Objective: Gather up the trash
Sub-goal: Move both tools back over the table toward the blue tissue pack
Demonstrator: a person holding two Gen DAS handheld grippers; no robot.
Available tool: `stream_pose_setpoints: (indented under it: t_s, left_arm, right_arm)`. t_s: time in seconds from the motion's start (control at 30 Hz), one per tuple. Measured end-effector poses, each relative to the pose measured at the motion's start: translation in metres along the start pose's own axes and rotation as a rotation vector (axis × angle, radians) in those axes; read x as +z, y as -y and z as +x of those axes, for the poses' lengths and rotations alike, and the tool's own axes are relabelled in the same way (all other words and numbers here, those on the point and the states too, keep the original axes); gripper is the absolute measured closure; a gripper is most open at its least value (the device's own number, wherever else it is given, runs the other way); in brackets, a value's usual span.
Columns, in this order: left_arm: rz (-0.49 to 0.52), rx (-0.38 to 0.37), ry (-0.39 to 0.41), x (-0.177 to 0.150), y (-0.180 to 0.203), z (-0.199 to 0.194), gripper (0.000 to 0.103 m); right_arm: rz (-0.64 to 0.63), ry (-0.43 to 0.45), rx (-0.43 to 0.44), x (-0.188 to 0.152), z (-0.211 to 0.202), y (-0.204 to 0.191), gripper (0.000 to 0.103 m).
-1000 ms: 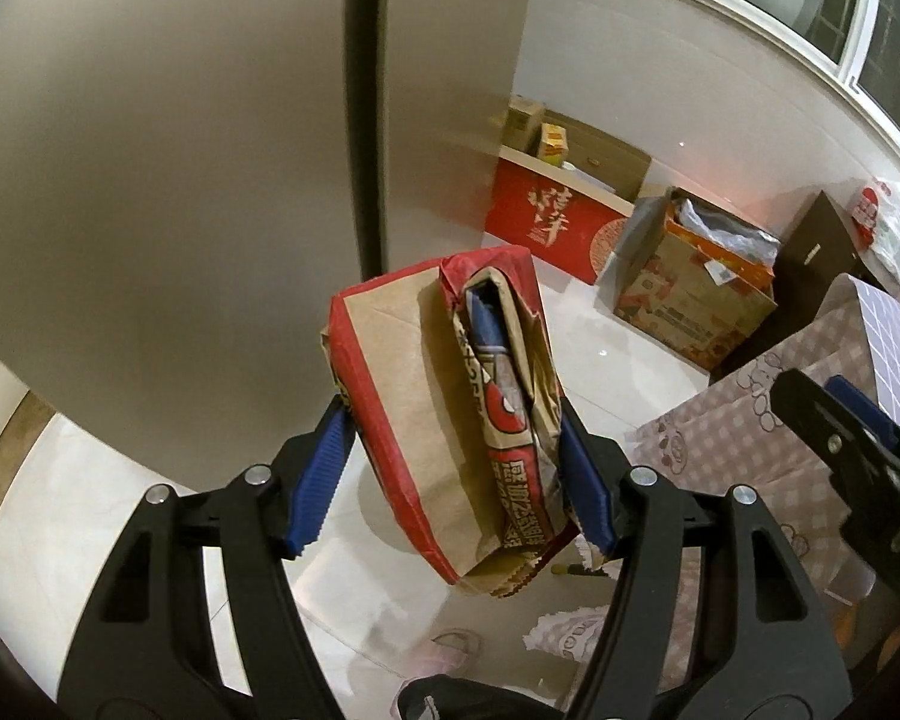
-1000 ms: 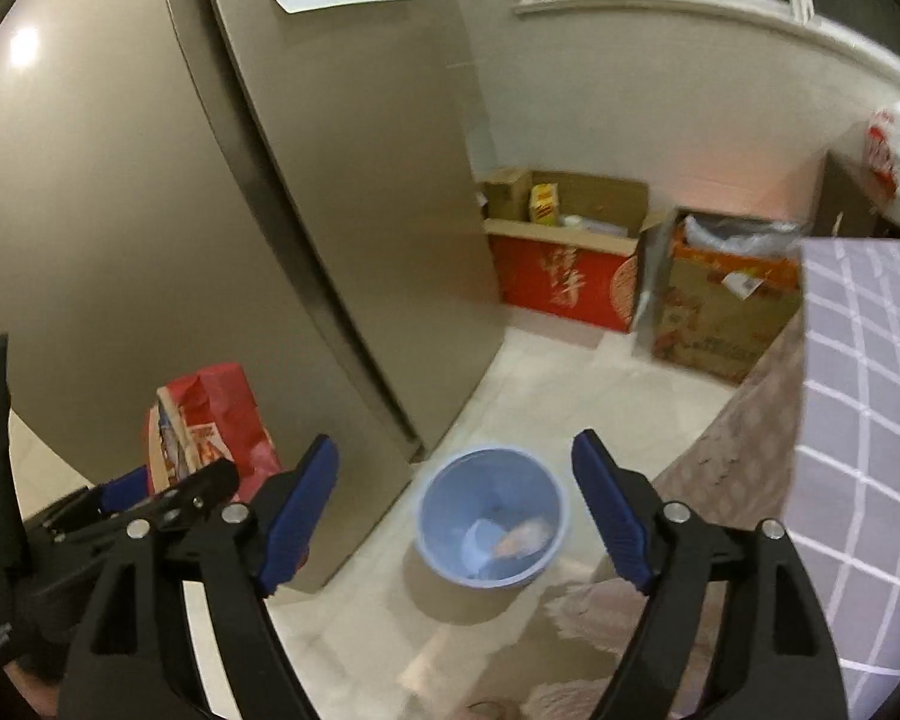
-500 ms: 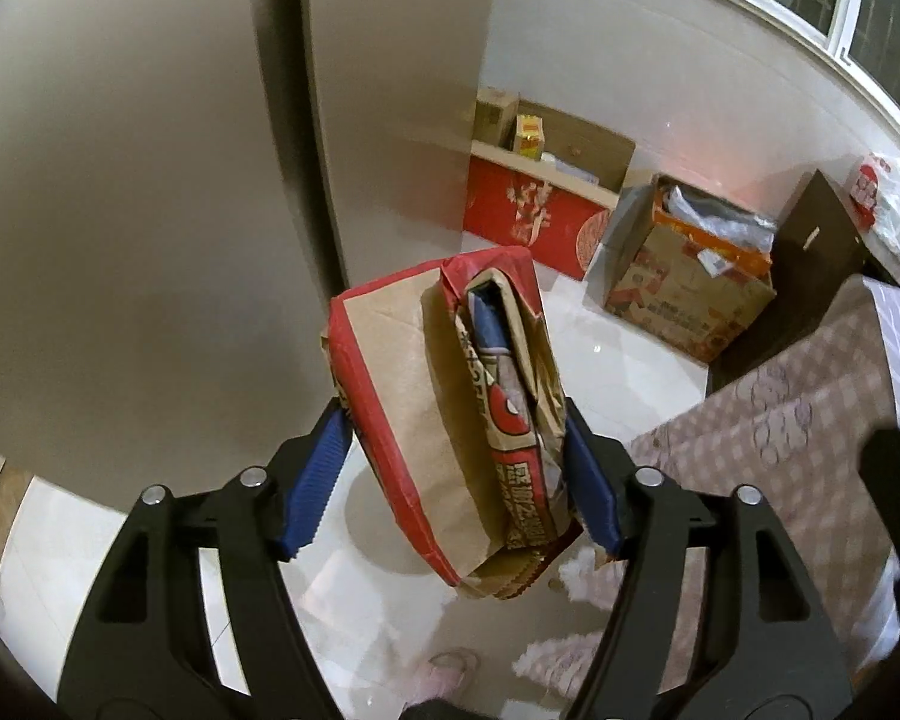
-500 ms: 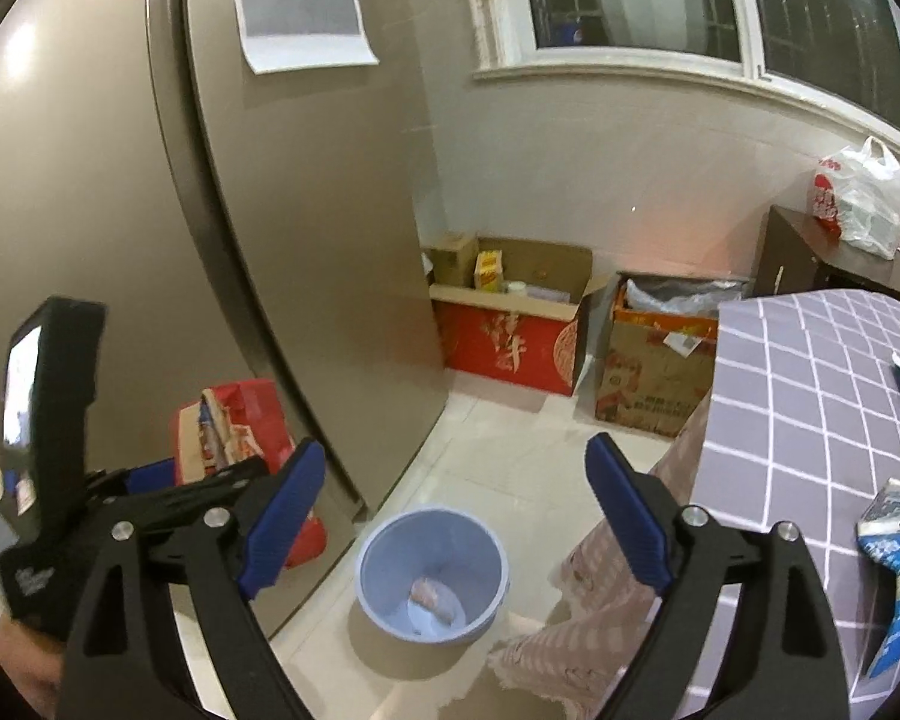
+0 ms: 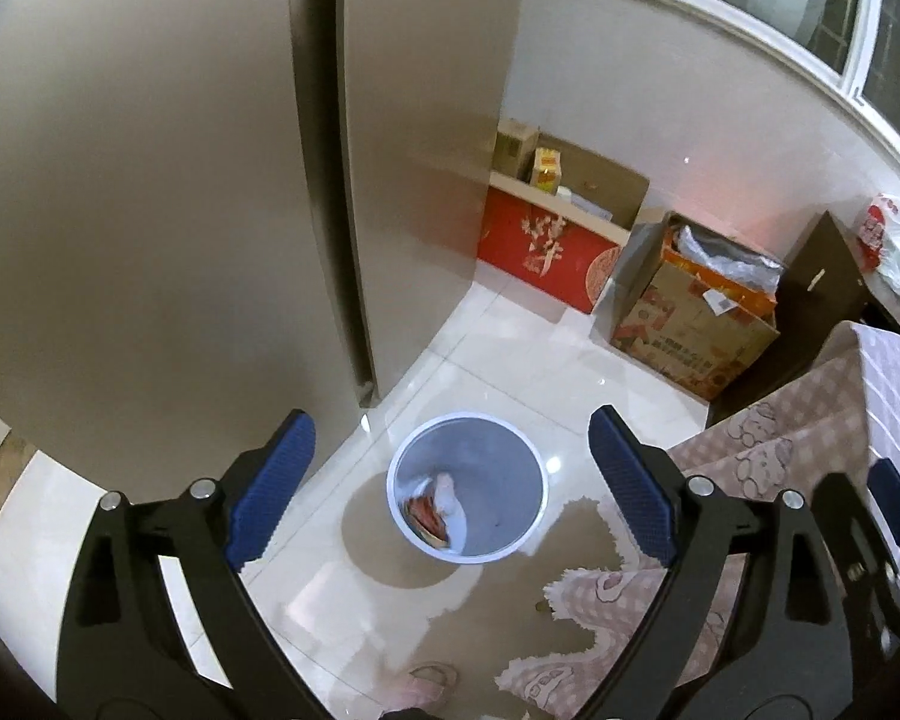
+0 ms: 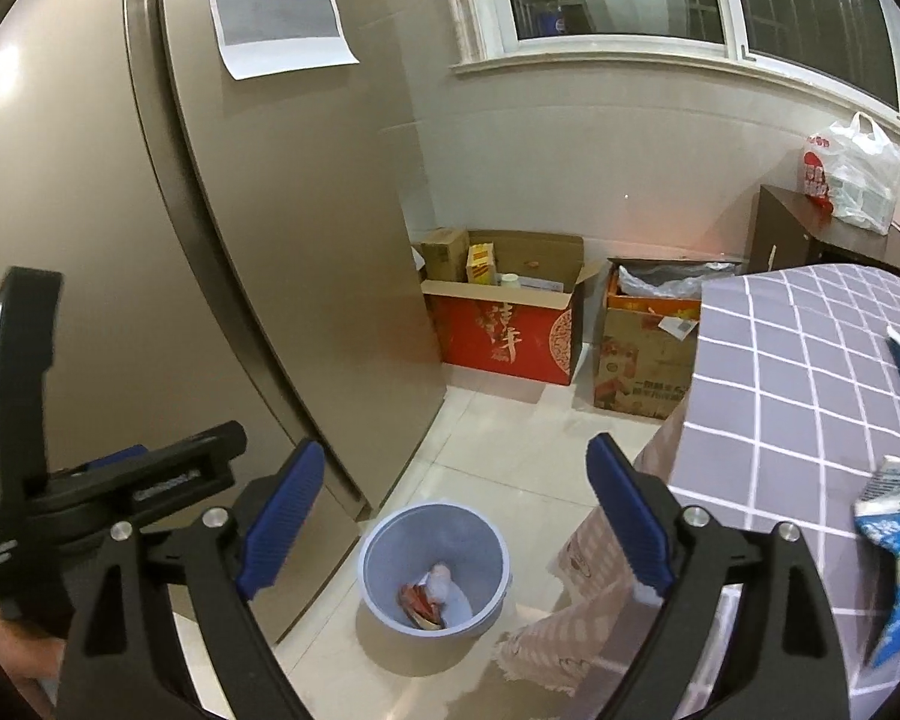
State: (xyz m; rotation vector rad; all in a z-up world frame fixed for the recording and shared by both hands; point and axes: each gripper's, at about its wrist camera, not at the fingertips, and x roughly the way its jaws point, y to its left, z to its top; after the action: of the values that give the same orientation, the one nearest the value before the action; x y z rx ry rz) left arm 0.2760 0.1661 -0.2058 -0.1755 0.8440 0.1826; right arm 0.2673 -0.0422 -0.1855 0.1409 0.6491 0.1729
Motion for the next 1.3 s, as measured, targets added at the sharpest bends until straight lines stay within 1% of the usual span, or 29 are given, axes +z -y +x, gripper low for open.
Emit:
stream_pose_setpoints:
  t_s: [0.27,0.43,0.7,0.8,0.93,1.1,1.2,1.3]
  left_arm:
    - [0.010,0.001,0.075,-0.016,0.000,-0.065,0.012]
    - [0.045,0.003,0.115,-0.028,0.013,-0.101,0.012]
    - [0.097,-0.054,0.127,-0.051,0.047,-0.146,0.012]
    - [0.098,-0.082,0.122,-0.056,0.059,-0.153,0.012]
    - [0.136,-0.101,0.123,-0.068,0.081,-0.167,0.012]
    - [0.183,-0.125,0.110,-0.080,0.111,-0.173,0.012]
    - [0.214,-0.149,0.095,-0.088,0.131,-0.175,0.012]
    - [0.255,-0.180,0.076,-0.097,0.154,-0.175,0.012]
  right_arm:
    - [0.021,0.009,0.011,-0.003,-0.050,0.005,0.015]
    - [0.045,0.012,0.003,-0.011,-0.088,0.020,0.015]
    - [0.087,0.030,-0.030,-0.023,-0.141,0.055,0.015]
    - [0.104,0.034,-0.043,-0.028,-0.157,0.072,0.015]
    - [0.133,0.023,-0.056,-0.036,-0.169,0.094,0.015]
    - [0.163,0.016,-0.069,-0.045,-0.182,0.120,0.015]
    - [0.166,0.018,-0.100,-0.053,-0.191,0.138,0.015]
    - [0.199,0.013,-0.124,-0.062,-0.197,0.161,0.015]
